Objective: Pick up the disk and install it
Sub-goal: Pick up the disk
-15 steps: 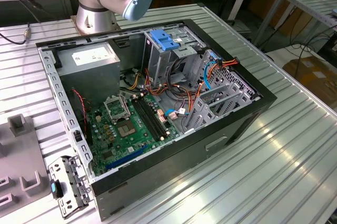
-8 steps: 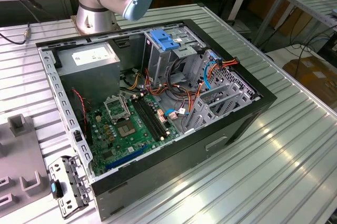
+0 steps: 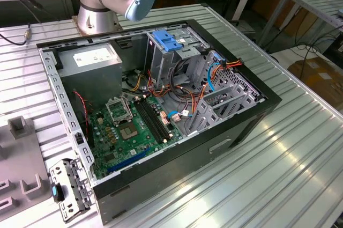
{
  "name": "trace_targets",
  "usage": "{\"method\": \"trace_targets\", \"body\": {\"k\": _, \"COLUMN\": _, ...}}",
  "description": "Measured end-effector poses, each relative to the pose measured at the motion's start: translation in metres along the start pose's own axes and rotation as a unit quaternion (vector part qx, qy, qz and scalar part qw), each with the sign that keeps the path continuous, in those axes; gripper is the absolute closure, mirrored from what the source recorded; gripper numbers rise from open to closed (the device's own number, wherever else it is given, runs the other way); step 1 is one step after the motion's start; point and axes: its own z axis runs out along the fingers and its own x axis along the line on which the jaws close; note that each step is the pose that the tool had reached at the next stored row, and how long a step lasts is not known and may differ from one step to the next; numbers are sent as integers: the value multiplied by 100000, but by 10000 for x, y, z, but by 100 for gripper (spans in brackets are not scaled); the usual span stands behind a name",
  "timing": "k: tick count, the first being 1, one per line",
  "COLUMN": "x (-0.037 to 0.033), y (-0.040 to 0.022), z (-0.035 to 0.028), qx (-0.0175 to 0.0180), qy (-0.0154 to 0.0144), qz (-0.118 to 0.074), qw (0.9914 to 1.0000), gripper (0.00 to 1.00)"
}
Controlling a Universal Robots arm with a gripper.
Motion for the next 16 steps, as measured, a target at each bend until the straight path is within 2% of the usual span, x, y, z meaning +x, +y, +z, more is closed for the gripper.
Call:
{"method": "trace_targets", "body": {"k": 5, "x": 0, "y": 0, "z": 0, "qx": -52, "qy": 116, "qz": -2702, "qw": 99963, "gripper": 89}}
{"method": "trace_targets", "body": {"k": 8, "x": 0, "y": 0, "z": 0, "qx": -88, "qy": 211, "qz": -4785, "qw": 99885, "gripper": 89}}
{"method": "trace_targets", "body": {"k": 10, "x": 0, "y": 0, "z": 0, "qx": -128, "qy": 299, "qz": -6842, "qw": 99765, "gripper": 89}}
{"method": "trace_targets", "body": {"k": 12, "x": 0, "y": 0, "z": 0, "qx": -172, "qy": 399, "qz": -9118, "qw": 99582, "gripper": 89}}
{"method": "trace_targets", "body": {"k": 14, "x": 0, "y": 0, "z": 0, "qx": -199, "qy": 465, "qz": -10618, "qw": 99433, "gripper": 89}}
{"method": "trace_targets", "body": {"k": 15, "x": 0, "y": 0, "z": 0, "qx": -225, "qy": 525, "qz": -12012, "qw": 99274, "gripper": 89}}
{"method": "trace_targets", "body": {"k": 16, "x": 0, "y": 0, "z": 0, "qx": -243, "qy": 567, "qz": -12927, "qw": 99159, "gripper": 89}}
